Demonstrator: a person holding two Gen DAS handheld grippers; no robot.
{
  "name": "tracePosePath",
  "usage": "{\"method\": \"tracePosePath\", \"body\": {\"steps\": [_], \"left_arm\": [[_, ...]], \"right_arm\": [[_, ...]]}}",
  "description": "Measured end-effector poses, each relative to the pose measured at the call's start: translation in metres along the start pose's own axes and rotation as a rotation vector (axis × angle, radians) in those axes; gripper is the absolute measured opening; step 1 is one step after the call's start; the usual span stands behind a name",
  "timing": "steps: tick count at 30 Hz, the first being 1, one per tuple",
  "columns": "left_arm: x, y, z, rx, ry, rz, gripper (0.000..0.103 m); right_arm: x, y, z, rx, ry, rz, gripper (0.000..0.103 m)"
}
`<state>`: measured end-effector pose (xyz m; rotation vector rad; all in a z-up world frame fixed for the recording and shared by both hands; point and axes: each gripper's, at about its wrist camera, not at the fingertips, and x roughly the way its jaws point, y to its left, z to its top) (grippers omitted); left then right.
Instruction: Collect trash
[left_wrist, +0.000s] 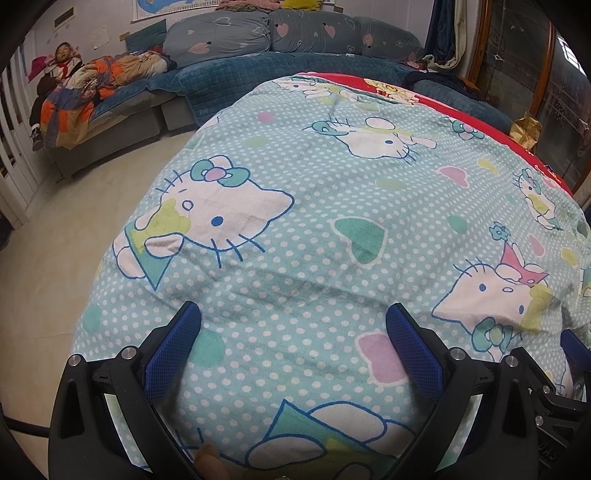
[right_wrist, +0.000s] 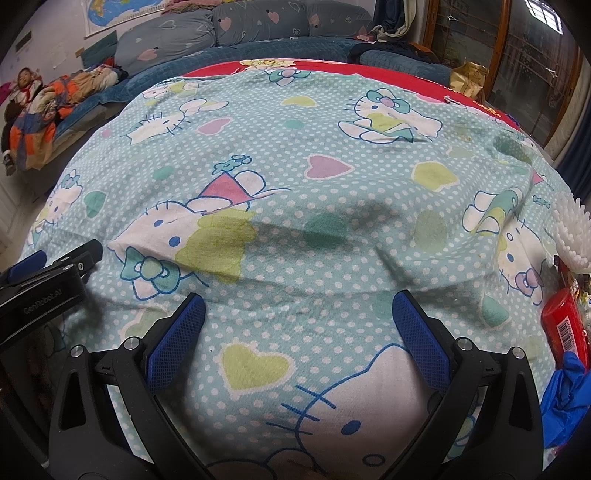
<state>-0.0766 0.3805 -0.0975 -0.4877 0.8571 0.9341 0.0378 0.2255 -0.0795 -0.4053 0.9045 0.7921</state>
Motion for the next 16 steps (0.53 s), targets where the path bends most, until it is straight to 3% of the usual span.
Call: {"method": "tracePosePath", "body": {"steps": [16], "left_arm": [[-0.0003,0.0008,0.0000,0.003,-0.001,0.005,0.098]], "right_arm": [[0.0001,0.0000,0.0002,0.001,0.000,0.001,0.094]]}}
